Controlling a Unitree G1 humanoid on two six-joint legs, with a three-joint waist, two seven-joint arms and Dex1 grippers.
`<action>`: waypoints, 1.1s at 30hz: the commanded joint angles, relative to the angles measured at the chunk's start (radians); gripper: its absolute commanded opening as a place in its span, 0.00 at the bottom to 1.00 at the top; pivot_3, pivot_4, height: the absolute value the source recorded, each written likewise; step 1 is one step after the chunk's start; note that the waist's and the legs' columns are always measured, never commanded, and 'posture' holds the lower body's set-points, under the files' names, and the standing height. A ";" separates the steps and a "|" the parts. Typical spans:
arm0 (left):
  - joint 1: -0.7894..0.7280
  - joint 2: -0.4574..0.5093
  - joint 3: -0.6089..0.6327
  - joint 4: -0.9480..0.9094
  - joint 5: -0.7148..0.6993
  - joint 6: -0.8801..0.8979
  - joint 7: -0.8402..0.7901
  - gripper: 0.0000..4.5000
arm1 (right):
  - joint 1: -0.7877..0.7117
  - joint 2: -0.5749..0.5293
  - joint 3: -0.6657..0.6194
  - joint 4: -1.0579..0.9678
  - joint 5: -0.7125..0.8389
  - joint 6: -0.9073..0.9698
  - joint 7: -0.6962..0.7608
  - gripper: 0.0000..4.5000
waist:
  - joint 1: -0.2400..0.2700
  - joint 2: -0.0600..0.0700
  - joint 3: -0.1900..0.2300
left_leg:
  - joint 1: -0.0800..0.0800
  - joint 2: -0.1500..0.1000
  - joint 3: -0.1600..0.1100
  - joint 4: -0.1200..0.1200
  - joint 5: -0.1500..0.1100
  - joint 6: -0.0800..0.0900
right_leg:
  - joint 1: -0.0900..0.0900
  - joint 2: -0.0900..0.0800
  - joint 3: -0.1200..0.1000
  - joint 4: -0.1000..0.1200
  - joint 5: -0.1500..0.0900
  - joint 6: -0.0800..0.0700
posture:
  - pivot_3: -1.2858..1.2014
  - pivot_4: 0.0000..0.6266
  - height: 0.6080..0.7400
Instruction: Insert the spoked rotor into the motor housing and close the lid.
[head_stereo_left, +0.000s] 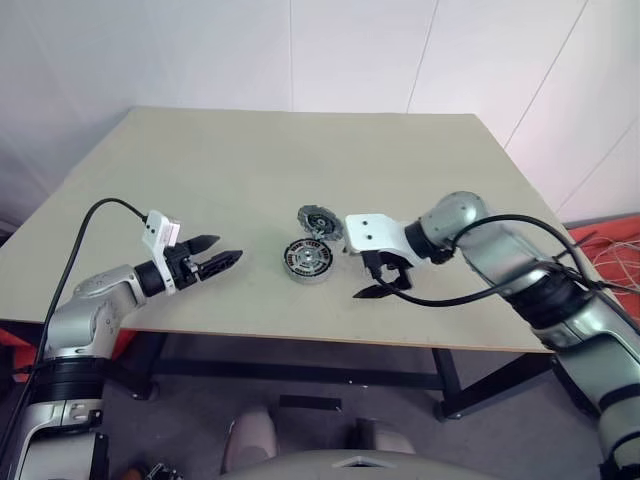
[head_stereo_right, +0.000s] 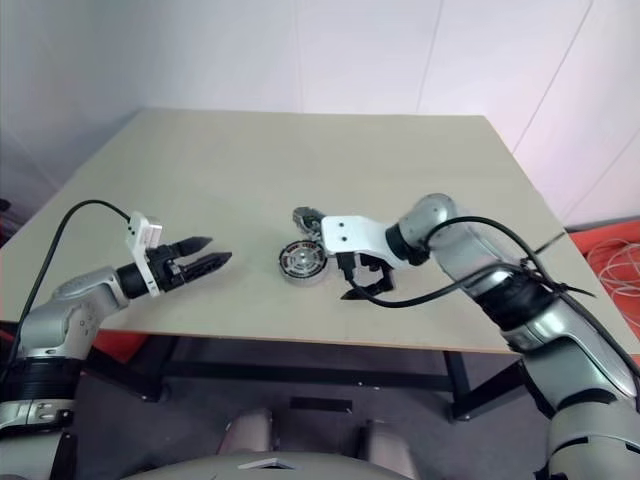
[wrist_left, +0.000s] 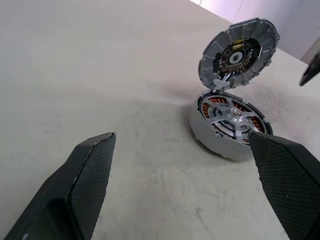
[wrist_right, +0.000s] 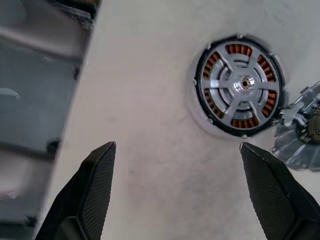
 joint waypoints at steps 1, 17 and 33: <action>0.005 0.004 0.024 -0.052 -0.022 0.001 0.007 1.00 | -0.070 0.044 0.023 0.076 -0.070 -0.108 0.040 0.99 | 0.000 0.000 0.000 | 0.000 0.000 0.000 0.000 0.000 0.000 | 0.000 0.000 0.000 0.000 0.000 0.000 | 0.52 0.00 1.00; 0.028 -0.027 0.021 -0.098 -0.037 0.008 0.050 1.00 | -0.205 0.222 0.112 0.401 -0.312 -0.391 0.100 0.99 | -0.011 -0.001 0.000 | -0.001 0.000 0.000 0.001 -0.001 0.002 | 0.001 0.000 0.000 0.000 0.000 -0.001 | 0.52 0.00 1.00; 0.045 -0.034 0.022 -0.115 -0.048 0.002 0.069 1.00 | -0.273 0.301 0.111 0.594 -0.435 -0.542 0.029 0.99 | -0.025 -0.001 0.000 | -0.001 0.000 0.000 0.001 -0.002 0.003 | 0.000 0.000 0.000 0.000 0.000 -0.001 | 0.52 0.00 1.00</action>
